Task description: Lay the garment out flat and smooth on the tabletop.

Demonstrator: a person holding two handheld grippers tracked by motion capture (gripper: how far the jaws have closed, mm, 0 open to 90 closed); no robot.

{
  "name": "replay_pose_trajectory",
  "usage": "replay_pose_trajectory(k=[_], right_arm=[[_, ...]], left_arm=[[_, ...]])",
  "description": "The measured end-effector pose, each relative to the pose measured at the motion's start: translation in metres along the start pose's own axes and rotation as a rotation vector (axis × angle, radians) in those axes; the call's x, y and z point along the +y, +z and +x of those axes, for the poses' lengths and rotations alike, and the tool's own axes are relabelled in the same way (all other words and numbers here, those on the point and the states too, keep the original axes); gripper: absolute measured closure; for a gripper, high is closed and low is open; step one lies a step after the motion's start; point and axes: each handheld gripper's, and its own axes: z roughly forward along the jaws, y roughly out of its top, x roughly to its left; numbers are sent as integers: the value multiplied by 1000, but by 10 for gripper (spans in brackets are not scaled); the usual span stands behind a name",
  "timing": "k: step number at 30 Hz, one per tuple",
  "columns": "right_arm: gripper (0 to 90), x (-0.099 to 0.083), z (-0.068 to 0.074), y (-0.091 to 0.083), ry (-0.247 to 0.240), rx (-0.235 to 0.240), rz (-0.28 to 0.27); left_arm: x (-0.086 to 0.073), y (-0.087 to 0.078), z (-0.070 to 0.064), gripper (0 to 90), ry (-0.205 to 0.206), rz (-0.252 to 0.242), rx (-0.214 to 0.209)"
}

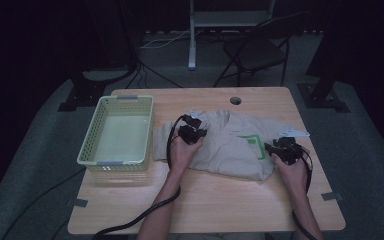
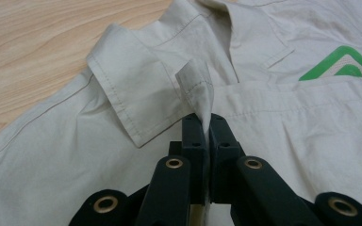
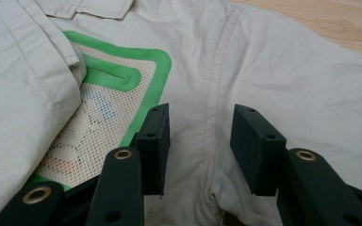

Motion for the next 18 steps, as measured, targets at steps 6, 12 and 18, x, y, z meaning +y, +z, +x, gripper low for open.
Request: replay_pose_trajectory(k=[6, 12, 18], right_arm=[[572, 0, 0, 0, 1, 1, 0], [572, 0, 0, 0, 2, 1, 0], [572, 0, 0, 0, 3, 1, 0]], left_arm=[[0, -2, -4, 885, 16, 0, -1], [-3, -2, -6, 884, 32, 5, 1], [-2, -7, -11, 884, 43, -8, -3]])
